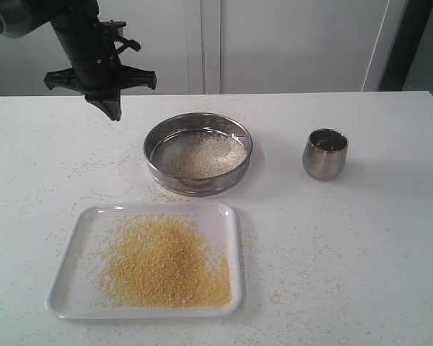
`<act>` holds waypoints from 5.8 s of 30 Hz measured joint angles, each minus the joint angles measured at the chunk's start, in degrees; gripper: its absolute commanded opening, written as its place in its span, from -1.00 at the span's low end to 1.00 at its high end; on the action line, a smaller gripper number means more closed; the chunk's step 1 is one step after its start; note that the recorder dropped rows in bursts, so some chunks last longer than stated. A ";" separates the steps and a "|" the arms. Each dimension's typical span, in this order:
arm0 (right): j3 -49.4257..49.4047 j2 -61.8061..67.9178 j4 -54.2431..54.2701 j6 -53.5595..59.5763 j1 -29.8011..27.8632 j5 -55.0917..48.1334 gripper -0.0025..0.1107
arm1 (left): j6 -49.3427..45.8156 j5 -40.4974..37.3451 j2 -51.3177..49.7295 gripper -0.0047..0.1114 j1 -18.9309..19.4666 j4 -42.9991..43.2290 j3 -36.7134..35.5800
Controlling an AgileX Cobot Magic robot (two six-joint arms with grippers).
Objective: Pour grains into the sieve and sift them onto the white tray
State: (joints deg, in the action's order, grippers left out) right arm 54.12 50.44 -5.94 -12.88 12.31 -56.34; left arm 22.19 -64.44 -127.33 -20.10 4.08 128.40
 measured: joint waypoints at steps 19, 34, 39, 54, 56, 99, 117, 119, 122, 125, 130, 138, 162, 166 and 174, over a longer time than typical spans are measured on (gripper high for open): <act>0.00 0.00 0.00 -0.77 0.00 0.00 -0.96 | -1.97 -0.40 2.20 -0.92 2.80 5.17 0.00; 0.00 0.00 0.00 -0.86 0.00 0.00 -0.96 | -6.07 -0.40 6.07 -0.92 6.09 -1.48 -1.39; 0.00 0.00 0.00 -0.86 0.00 0.00 -0.96 | -6.41 -0.40 8.96 -0.92 6.56 -1.74 -9.30; 0.00 0.00 0.00 -0.86 0.00 0.00 -0.96 | -10.11 1.22 26.10 -0.92 11.14 -4.08 -31.85; 0.00 0.00 0.00 -0.86 0.00 0.00 -0.96 | -10.93 2.19 28.12 -0.92 11.56 -4.95 -33.88; 0.00 0.00 0.00 -0.91 0.00 0.00 -0.96 | -18.03 9.77 76.85 -0.92 18.67 -13.63 -69.61; 0.00 0.00 0.00 -0.91 0.00 0.00 -0.96 | -18.87 11.54 82.25 -0.92 18.67 -13.63 -74.53; 0.00 0.00 0.00 -0.91 0.00 0.00 -0.96 | -19.26 11.54 85.16 -0.92 18.67 -13.63 -74.71; 0.00 0.00 0.00 -0.91 0.00 0.00 -0.96 | -19.26 12.03 90.79 -0.92 18.67 -13.63 -77.18; 0.00 0.00 0.00 -0.91 0.00 0.00 -0.96 | -19.40 12.25 95.95 -0.92 18.67 -13.63 -80.59; 0.00 0.00 0.00 -0.91 0.00 0.00 -0.96 | -19.46 12.95 103.09 -0.92 18.67 -13.63 -85.04; 0.00 0.00 0.00 -1.00 0.00 0.00 -0.96 | -19.46 13.74 109.70 -0.92 18.67 -13.63 -87.14; 0.00 0.00 0.00 -1.00 0.00 0.00 -0.96 | -20.98 17.31 113.83 -0.92 18.67 -12.70 -90.67; 0.00 0.00 0.00 -1.00 0.00 0.00 -0.96 | -20.98 17.23 113.83 -0.92 18.67 -12.70 -90.67; 0.00 0.00 0.00 -1.00 0.00 0.00 -0.96 | -20.98 17.23 114.21 -0.92 18.67 -12.51 -90.91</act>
State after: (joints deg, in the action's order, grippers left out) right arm 54.12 50.44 -5.94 -13.88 12.31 -56.34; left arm 1.20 -47.21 -13.13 -1.42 -8.43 37.49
